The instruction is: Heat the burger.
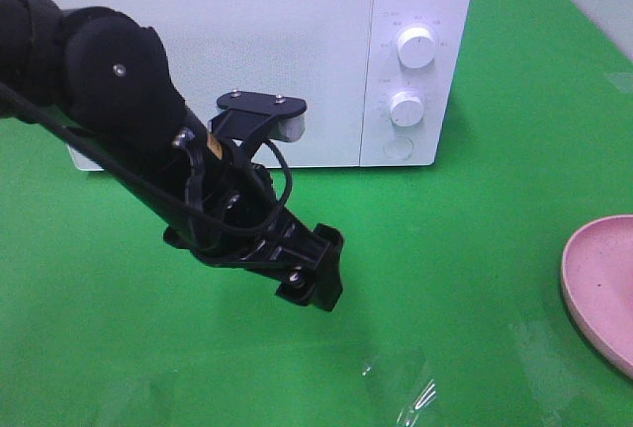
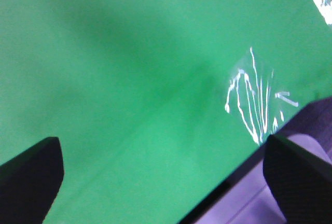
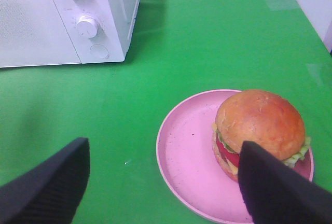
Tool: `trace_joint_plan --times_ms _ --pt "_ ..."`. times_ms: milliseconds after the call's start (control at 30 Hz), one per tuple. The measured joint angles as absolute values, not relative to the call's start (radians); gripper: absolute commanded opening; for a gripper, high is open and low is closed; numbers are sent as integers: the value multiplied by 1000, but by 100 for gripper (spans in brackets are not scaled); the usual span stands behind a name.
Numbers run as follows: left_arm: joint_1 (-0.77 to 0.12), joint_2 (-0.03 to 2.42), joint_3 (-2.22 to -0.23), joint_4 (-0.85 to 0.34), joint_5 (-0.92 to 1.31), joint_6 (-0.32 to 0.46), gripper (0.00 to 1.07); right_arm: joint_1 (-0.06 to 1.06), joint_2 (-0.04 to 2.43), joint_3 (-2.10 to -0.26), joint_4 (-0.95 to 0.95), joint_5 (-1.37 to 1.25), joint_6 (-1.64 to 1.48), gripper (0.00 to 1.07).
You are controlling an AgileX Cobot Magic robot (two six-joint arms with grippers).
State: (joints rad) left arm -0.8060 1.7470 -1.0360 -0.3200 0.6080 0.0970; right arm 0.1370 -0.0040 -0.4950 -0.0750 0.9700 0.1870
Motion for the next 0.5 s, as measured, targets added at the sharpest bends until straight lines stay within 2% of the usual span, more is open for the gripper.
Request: trace_joint_plan --times_ms 200,233,300,333,367,400,433,467,500 --pt "-778 1676 -1036 -289 778 64 97 137 -4 -495 -75 970 187 76" --pt "-735 1645 -1036 -276 836 42 97 137 -4 -495 -75 970 187 76" --pt "-708 1633 -1036 -271 859 35 97 137 -4 -495 -75 970 187 76" --pt "-653 1603 -1036 -265 908 23 97 137 -4 -495 -75 970 187 76" --pt "-653 1603 -1036 -265 908 23 97 137 -4 -495 -75 970 187 76" --pt "-593 1566 -1036 -264 960 20 97 137 -4 -495 -75 970 187 76" --pt "-593 1566 -1036 -264 960 20 97 137 -4 -495 -75 970 187 76" --pt "-522 1527 -1036 -260 1015 20 97 137 -4 -495 -75 970 187 76" --pt "-522 1527 -1036 -260 1015 20 97 137 -4 -495 -75 970 187 76"
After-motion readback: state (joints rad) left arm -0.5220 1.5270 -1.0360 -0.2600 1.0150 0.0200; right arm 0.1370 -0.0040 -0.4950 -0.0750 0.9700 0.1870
